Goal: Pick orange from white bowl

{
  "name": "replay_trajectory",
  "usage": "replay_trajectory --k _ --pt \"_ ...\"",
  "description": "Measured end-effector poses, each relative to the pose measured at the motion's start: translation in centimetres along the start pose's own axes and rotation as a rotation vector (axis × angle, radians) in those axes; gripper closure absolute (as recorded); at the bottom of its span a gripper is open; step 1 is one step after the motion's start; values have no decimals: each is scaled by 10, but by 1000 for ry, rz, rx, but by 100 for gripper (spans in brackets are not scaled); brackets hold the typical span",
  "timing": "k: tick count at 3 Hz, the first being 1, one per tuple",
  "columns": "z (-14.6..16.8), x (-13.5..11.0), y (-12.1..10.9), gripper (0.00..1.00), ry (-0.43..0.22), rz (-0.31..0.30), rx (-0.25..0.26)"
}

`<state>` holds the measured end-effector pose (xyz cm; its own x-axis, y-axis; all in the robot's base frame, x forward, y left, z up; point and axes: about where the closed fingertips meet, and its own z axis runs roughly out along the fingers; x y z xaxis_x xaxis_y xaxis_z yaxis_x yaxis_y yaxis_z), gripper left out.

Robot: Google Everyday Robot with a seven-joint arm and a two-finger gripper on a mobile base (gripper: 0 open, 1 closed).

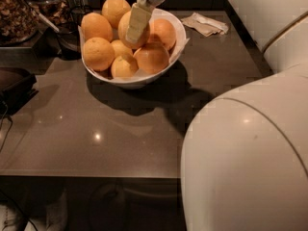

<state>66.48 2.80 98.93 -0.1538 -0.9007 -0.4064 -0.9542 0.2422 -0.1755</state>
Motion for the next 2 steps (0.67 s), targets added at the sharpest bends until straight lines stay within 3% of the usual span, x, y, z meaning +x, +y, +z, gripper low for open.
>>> replay_trajectory --k 1,2 --pt "3 -7 9 100 21 0 -34" --pt "-10 -6 41 100 8 41 -86"
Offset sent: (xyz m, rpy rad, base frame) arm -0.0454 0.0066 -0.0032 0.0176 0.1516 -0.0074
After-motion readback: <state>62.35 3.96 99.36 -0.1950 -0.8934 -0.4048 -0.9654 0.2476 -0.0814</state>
